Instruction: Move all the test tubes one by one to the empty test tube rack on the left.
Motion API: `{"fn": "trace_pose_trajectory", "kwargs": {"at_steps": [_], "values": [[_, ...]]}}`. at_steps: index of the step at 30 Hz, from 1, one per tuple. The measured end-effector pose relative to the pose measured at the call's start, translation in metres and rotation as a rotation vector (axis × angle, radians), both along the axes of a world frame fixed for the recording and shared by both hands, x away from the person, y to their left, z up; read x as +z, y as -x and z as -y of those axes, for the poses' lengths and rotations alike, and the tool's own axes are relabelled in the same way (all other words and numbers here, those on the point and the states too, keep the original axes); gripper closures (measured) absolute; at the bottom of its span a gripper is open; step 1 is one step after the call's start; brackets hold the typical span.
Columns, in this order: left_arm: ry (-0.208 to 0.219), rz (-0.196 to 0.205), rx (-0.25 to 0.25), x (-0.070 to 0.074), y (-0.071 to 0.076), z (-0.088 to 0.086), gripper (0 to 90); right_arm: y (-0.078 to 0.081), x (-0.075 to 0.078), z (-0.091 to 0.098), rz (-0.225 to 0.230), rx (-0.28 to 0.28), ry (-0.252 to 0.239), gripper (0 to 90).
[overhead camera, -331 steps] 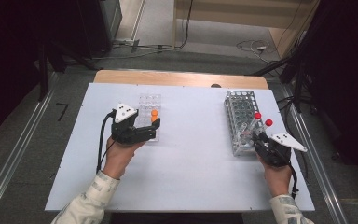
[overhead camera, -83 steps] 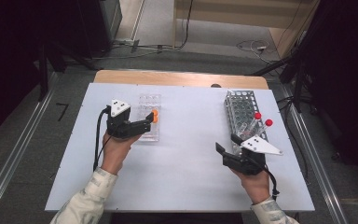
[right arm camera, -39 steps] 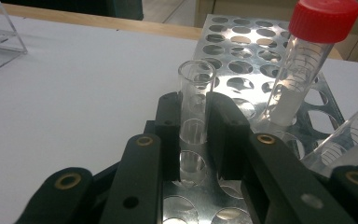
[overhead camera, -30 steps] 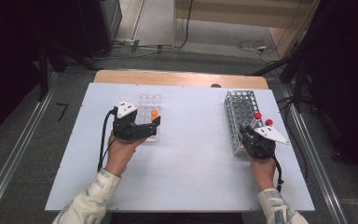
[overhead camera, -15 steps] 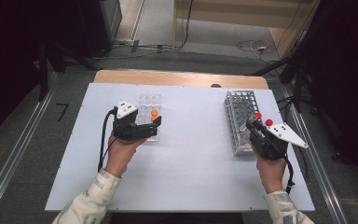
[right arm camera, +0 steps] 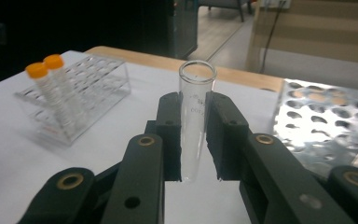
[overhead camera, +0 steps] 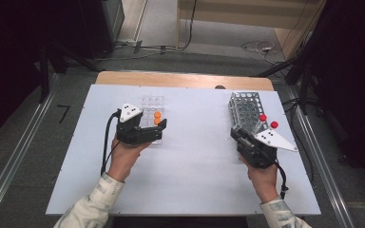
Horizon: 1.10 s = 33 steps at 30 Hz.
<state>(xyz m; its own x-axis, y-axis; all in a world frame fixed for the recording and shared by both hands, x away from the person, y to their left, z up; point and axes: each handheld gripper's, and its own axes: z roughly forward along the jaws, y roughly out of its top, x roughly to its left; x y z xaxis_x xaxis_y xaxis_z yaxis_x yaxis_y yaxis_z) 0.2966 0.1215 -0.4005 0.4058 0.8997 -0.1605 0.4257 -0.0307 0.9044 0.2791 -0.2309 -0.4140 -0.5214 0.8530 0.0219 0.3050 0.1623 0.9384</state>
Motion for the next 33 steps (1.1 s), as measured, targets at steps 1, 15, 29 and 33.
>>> {"fn": "trace_pose_trajectory", "kwargs": {"at_steps": [1,15,29,33], "values": [[-0.002,0.001,-0.006,0.0,0.001,0.001,11.2,0.0,-0.002,-0.004,-0.007,0.014,0.005,73.0],[-0.063,0.009,-0.202,-0.001,0.024,0.056,13.1,0.011,-0.029,-0.062,-0.058,0.171,0.089,73.0],[-0.07,0.005,-0.285,-0.011,0.032,0.081,19.8,0.015,-0.035,-0.08,-0.077,0.214,0.102,73.0],[-0.066,0.017,-0.306,-0.013,0.034,0.082,32.4,0.016,-0.036,-0.085,-0.078,0.225,0.103,73.0]]}}
